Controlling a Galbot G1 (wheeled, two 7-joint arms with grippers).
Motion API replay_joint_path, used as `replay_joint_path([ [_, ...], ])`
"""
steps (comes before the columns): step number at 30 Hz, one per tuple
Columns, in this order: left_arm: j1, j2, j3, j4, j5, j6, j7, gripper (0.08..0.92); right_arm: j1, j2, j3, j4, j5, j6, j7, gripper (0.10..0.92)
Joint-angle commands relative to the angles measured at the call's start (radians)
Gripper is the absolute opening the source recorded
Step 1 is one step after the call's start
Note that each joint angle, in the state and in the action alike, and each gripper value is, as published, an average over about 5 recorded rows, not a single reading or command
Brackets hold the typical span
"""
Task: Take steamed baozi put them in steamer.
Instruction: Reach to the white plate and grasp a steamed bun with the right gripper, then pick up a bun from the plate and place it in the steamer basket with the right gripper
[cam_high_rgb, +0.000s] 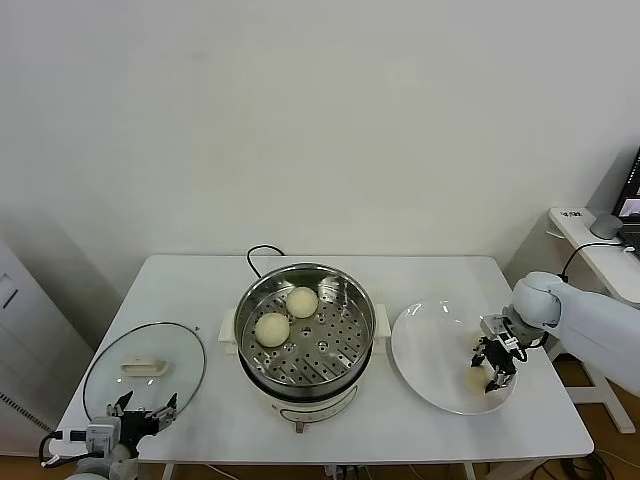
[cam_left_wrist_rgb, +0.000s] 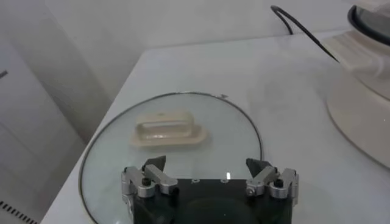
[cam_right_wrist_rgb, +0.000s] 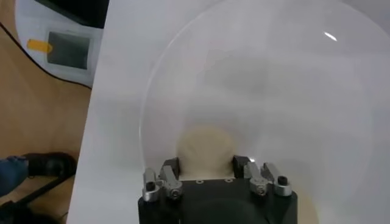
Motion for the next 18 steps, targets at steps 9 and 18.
replay_joint_path([
  [9,0.0,0.008,-0.001,-0.002,0.001,0.0,-0.001,0.823,0.389,0.043,-0.148,0.017,0.19,0.015,-0.064,0.475],
  [18,-0.002,0.007,0.006,-0.002,0.001,-0.002,0.0,0.823,0.593,0.286,-0.136,-0.014,0.357,0.164,-0.116,0.477],
])
